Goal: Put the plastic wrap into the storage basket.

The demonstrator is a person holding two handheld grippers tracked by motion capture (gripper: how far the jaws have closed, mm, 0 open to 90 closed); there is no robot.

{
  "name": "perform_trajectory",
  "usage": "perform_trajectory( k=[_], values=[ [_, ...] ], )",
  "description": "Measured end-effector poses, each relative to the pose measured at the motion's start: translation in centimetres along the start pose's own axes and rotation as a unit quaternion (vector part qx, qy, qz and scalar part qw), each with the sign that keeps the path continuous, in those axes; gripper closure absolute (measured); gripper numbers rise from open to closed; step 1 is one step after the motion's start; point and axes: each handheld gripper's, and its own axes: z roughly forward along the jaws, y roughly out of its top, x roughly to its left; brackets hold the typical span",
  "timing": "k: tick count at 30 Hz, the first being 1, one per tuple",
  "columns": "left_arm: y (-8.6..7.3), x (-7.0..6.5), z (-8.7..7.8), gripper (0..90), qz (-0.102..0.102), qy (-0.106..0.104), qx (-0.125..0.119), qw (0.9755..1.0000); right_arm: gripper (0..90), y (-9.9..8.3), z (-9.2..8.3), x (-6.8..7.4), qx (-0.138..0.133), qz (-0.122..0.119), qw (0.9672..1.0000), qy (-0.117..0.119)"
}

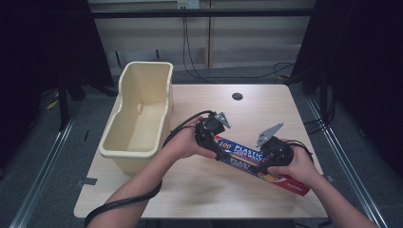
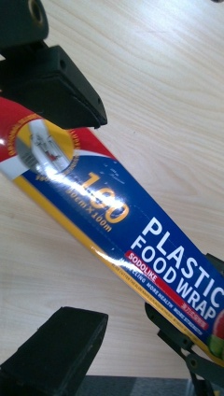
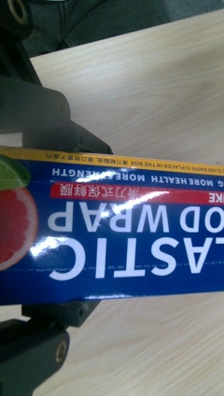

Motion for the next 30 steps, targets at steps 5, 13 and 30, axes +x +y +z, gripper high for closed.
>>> perform_trajectory(
  k=[5,13,30],
  values=[
    [0.4,0.2,0.4,6.0,0.009,-0.009,0.005,0.9999,41.5,0.4,0.0,-0.1,0.002,-0.022,0.9997,0.010],
    [0.7,0.3,1.0,8.0,0.013,-0.024,0.006,0.9996,41.4,0.9,0.1,0.0,-0.001,-0.047,0.9987,0.022],
    [0.8,-0.2,2.2,13.6,0.015,-0.063,0.007,0.9979,41.2,2.1,-0.1,0.1,-0.009,-0.083,0.9959,0.036]
  ],
)
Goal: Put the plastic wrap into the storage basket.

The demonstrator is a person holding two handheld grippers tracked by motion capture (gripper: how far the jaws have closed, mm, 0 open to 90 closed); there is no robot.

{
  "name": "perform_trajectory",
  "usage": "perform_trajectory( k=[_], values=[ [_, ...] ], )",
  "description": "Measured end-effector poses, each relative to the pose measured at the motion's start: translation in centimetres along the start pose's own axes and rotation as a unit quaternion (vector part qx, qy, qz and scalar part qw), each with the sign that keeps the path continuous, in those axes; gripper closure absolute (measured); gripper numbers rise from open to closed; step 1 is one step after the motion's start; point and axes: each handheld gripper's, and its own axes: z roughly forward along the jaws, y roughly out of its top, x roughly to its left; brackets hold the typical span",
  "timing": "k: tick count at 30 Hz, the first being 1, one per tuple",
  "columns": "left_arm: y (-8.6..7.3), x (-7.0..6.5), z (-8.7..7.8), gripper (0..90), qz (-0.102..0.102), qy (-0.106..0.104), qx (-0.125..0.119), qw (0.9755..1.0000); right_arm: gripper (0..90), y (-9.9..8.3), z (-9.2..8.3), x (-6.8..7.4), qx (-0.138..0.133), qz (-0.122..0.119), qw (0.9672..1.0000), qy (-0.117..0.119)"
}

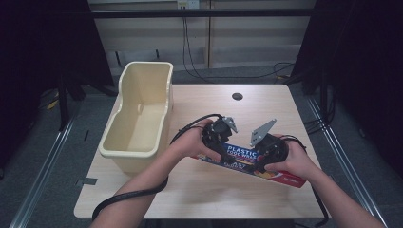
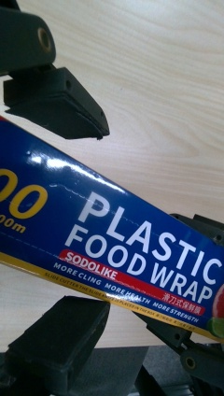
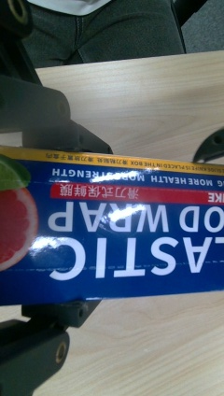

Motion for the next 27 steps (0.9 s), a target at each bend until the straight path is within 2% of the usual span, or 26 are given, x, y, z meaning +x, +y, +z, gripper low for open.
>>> perform_trajectory(
  k=[1,2,3,6,9,11,14,16,17,18,19,20,21,24,25,26,27],
  values=[
    [0.0,0.0,0.0,15.0,0.003,-0.008,0.011,0.9999,41.2,0.0,0.0,0.0,-0.001,0.002,1.0000,0.001],
    [0.0,-0.2,0.1,17.0,0.014,0.000,0.009,0.9999,41.2,0.0,-0.1,0.0,-0.001,0.009,1.0000,0.003],
    [0.0,-0.1,0.1,18.5,0.019,-0.003,0.012,0.9997,41.2,0.0,-0.2,-0.2,-0.009,0.001,0.9999,0.008],
    [0.0,-0.2,0.1,20.7,0.025,-0.012,0.023,0.9994,41.3,0.0,-0.2,-0.1,-0.009,-0.003,0.9999,0.009],
    [0.2,-0.7,0.3,25.7,0.033,-0.022,0.037,0.9985,41.3,0.2,-0.1,0.0,-0.007,-0.020,0.9997,0.013],
    [0.3,-0.9,0.1,29.6,0.038,-0.036,0.046,0.9976,41.4,0.1,-0.2,0.1,-0.008,-0.030,0.9993,0.020],
    [0.3,-1.4,-0.1,34.1,0.022,-0.042,0.053,0.9975,41.3,0.0,-0.2,0.1,-0.014,-0.052,0.9980,0.032],
    [0.3,-1.9,-0.3,37.5,0.036,-0.041,0.050,0.9973,40.2,0.0,-0.2,0.1,-0.017,-0.058,0.9974,0.038],
    [0.3,-2.4,-0.4,39.0,0.035,-0.042,0.045,0.9975,38.5,0.0,-0.3,0.0,-0.022,-0.053,0.9975,0.041],
    [0.4,-2.7,-0.4,40.2,0.023,-0.039,0.038,0.9983,37.5,0.1,-0.3,-0.1,-0.027,-0.045,0.9973,0.051],
    [0.6,-2.9,-0.7,40.9,0.035,-0.030,0.049,0.9977,34.6,0.1,-0.3,-0.1,-0.025,-0.045,0.9974,0.050],
    [0.7,-3.1,-0.7,41.3,0.034,-0.020,0.060,0.9974,25.8,0.2,-0.3,0.0,-0.027,-0.046,0.9976,0.044],
    [0.6,-3.0,-0.7,41.5,0.022,-0.012,0.073,0.9970,18.2,0.2,-0.4,0.1,-0.030,-0.041,0.9979,0.041],
    [0.4,-2.9,-1.3,41.7,0.009,0.003,0.091,0.9958,10.3,0.0,-1.1,-0.1,-0.042,-0.016,0.9989,0.014],
    [0.2,-2.5,-1.8,41.7,-0.009,0.003,0.090,0.9959,7.4,-0.1,-1.3,-0.2,-0.051,-0.007,0.9987,0.005],
    [0.1,-2.3,-2.1,41.7,-0.022,0.004,0.089,0.9958,2.9,-0.4,-1.8,-0.5,-0.063,0.016,0.9979,-0.004],
    [0.1,-2.2,-2.6,41.7,-0.020,0.012,0.087,0.9959,2.1,-0.6,-2.0,-0.7,-0.067,0.023,0.9974,-0.012]
  ],
)
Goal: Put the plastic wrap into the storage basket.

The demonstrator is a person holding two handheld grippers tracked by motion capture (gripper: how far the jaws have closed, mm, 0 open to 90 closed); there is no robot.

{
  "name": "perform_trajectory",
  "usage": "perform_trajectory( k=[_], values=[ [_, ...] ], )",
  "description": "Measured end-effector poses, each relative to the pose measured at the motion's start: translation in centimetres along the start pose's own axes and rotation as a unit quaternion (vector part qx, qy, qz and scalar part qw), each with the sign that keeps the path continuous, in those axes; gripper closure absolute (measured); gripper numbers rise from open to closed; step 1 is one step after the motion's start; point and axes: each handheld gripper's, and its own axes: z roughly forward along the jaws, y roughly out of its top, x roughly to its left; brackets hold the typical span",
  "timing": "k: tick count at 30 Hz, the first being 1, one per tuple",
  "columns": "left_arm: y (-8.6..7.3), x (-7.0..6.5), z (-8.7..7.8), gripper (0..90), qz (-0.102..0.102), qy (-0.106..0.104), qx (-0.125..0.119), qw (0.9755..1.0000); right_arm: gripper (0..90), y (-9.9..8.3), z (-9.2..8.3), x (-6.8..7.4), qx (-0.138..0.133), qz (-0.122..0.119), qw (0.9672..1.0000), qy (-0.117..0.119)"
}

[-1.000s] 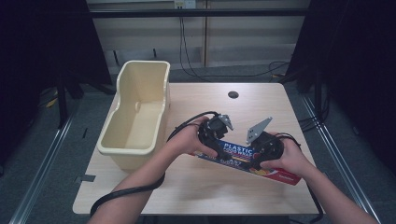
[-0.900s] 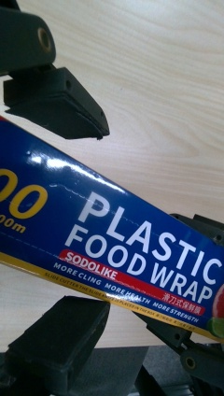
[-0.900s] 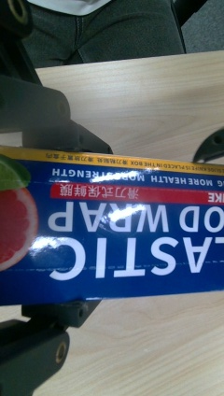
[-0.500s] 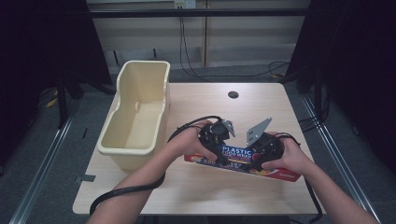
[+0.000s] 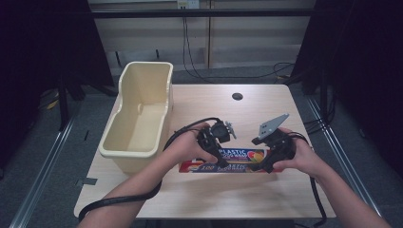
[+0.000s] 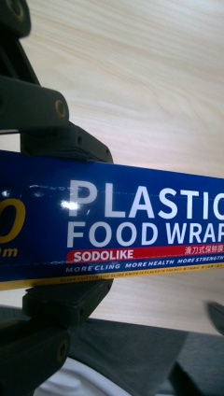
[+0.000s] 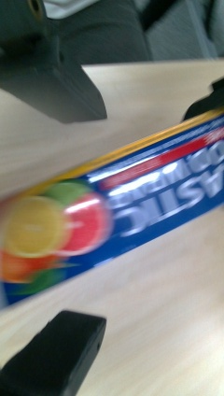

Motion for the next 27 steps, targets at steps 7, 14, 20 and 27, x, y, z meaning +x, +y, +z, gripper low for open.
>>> perform_trajectory(
  k=[7,14,20,27],
  values=[
    [-0.9,1.3,-2.4,41.4,-0.063,0.020,-0.012,0.9977,1.7,-0.9,-1.1,-0.3,-0.026,0.040,0.9977,-0.047],
    [-1.4,2.3,-3.9,41.4,-0.095,0.033,-0.001,0.9950,2.3,-1.5,-1.0,-0.1,-0.042,0.054,0.9960,-0.057],
    [-1.5,2.5,-5.2,41.4,-0.117,0.045,-0.002,0.9921,2.3,-2.2,-0.4,0.1,-0.047,0.068,0.9947,-0.061],
    [-1.9,3.1,-6.9,41.4,-0.143,0.056,-0.007,0.9881,2.3,-2.6,0.6,0.5,-0.048,0.076,0.9939,-0.063]
  ],
)
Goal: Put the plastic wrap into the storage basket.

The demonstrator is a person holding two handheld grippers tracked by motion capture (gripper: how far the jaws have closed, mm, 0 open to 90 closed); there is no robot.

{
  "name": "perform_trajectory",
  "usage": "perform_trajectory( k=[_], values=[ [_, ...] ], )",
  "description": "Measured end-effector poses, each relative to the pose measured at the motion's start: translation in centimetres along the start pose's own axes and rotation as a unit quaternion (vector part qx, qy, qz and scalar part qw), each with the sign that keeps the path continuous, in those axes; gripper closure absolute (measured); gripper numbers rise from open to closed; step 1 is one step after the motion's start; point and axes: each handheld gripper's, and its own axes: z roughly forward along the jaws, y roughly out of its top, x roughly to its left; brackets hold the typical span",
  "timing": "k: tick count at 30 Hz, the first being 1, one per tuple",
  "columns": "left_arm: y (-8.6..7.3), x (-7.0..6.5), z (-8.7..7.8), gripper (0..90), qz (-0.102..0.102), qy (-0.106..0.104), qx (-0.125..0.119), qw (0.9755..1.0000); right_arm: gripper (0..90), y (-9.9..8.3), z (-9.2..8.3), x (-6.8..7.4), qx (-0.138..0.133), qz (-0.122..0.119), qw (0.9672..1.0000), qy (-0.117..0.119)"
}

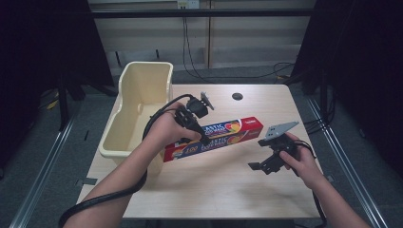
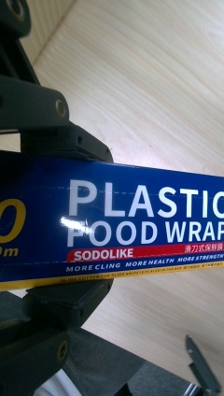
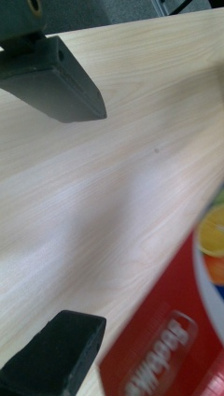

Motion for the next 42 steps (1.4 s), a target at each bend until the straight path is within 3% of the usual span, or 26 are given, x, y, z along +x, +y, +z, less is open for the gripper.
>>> perform_trajectory(
  k=[3,11,16,22,32,42],
  values=[
    [-0.1,0.2,-0.6,41.4,-0.011,0.002,0.009,0.9999,2.3,-0.2,0.5,0.3,0.002,0.002,1.0000,-0.002],
    [-0.6,1.1,-2.2,41.3,-0.030,0.017,0.001,0.9994,2.3,-0.5,1.9,0.8,0.004,0.015,0.9998,0.009],
    [-1.0,1.4,-3.4,41.3,-0.046,0.027,-0.006,0.9986,2.3,-0.8,2.5,0.9,0.003,0.018,0.9998,-0.001],
    [-1.5,1.8,-4.6,41.3,-0.061,0.038,-0.007,0.9974,2.3,-1.0,3.1,1.2,0.001,0.022,0.9997,0.004],
    [-1.8,2.3,-6.6,41.3,-0.077,0.044,-0.008,0.9960,2.3,-1.1,3.0,1.2,-0.005,0.029,0.9995,-0.010],
    [-2.2,2.8,-8.2,41.3,-0.101,0.045,-0.027,0.9935,2.3,-1.4,3.2,0.9,-0.003,0.034,0.9994,-0.010]
  ],
)
